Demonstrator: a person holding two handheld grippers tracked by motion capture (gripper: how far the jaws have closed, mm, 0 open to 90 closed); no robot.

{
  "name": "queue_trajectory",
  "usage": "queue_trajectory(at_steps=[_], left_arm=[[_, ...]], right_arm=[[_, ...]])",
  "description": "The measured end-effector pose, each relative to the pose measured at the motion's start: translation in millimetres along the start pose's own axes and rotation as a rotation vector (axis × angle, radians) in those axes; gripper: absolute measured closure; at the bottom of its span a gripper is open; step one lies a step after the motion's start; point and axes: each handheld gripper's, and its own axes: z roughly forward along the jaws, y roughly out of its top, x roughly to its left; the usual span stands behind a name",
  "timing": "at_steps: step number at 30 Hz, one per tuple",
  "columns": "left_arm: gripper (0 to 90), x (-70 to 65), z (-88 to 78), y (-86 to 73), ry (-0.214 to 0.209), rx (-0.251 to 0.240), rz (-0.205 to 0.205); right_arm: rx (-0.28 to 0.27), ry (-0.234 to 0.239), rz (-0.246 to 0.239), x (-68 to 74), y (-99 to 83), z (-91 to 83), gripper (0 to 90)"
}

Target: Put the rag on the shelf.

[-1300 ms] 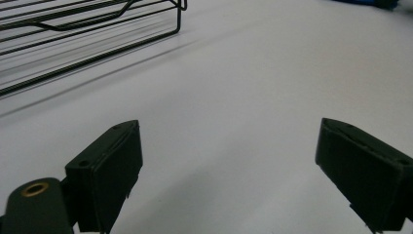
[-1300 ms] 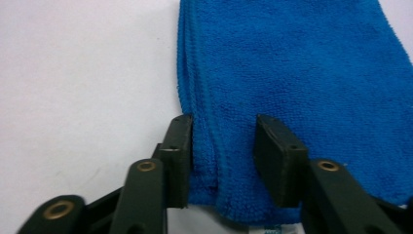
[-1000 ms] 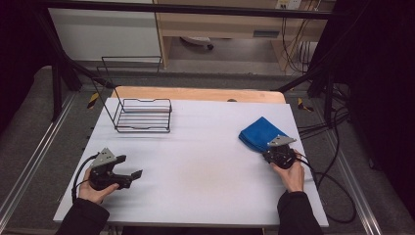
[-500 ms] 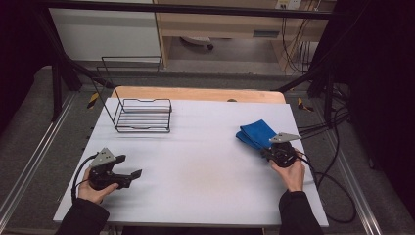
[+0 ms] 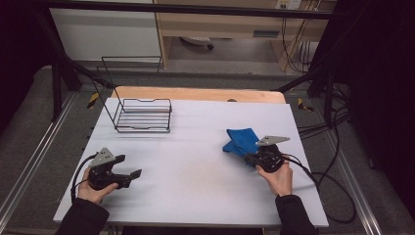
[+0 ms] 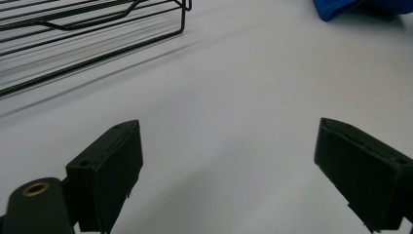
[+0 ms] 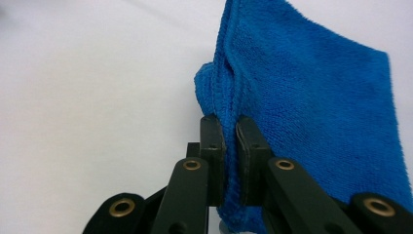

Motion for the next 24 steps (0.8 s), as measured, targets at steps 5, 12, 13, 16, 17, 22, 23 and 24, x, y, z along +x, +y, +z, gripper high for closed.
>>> queue_trajectory(at_steps=[5,12,13,16,17,22,23,24], left_arm=[[10.5,0.0,0.0,0.0,0.001,0.001,0.001],[10.5,-0.5,0.0,0.1,0.001,0.002,0.002],[10.5,-0.6,-0.1,0.2,0.001,0.002,0.002],[10.5,-0.6,0.1,0.2,0.001,0.002,0.002],[10.5,-0.6,0.1,0.2,0.001,0.002,0.003],[10.5,-0.9,0.1,0.6,0.001,0.002,0.005],[10.5,-0.8,0.4,0.6,0.001,0.002,0.006],[10.5,-0.8,0.8,0.5,0.002,0.004,0.004]], right_arm=[[0.02,0.031,0.0,15.9,4.9,4.7,84.0],[0.137,0.069,-0.039,43.0,5.9,20.7,83.5],[0.15,0.065,-0.046,44.6,5.2,22.5,83.3],[0.179,0.059,-0.064,47.2,2.3,28.0,81.9],[0.179,0.059,-0.064,47.2,2.3,28.0,81.9],[0.143,0.074,-0.089,50.8,3.0,31.0,65.3],[0.143,0.074,-0.089,50.8,3.0,31.0,65.3],[0.111,0.082,-0.092,51.8,5.5,29.1,62.6]])
